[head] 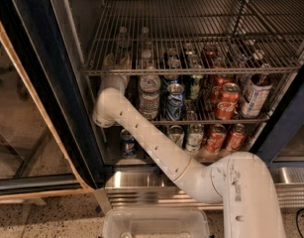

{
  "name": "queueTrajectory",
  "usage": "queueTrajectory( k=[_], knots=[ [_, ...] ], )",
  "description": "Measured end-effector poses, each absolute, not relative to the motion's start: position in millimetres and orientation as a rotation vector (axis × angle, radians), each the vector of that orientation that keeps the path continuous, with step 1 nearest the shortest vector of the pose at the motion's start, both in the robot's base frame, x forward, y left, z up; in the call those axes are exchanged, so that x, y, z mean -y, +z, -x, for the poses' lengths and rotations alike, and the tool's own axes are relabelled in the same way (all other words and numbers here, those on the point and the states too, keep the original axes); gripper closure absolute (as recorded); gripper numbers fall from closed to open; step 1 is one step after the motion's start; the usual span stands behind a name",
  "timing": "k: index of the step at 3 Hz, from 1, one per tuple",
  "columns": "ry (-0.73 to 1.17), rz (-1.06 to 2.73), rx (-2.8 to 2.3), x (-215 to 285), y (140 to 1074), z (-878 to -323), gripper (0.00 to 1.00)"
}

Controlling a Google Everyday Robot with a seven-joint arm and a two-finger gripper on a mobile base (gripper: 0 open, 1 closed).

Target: Pick water bottle from middle shelf of fridge

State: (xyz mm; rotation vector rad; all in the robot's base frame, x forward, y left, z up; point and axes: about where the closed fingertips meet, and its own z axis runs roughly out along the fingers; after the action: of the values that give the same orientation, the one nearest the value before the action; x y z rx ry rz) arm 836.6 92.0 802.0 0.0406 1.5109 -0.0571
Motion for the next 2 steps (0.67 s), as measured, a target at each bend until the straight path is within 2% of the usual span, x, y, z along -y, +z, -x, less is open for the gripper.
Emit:
queueTrajectory(
  k=[1, 2],
  knots=[
    [-0.057, -0.041, -1.511, -92.0, 802.0, -836.6, 0.48],
    [-0.057, -0.041, -1.511, -92.0, 802.0, -836.6, 0.34]
  ],
)
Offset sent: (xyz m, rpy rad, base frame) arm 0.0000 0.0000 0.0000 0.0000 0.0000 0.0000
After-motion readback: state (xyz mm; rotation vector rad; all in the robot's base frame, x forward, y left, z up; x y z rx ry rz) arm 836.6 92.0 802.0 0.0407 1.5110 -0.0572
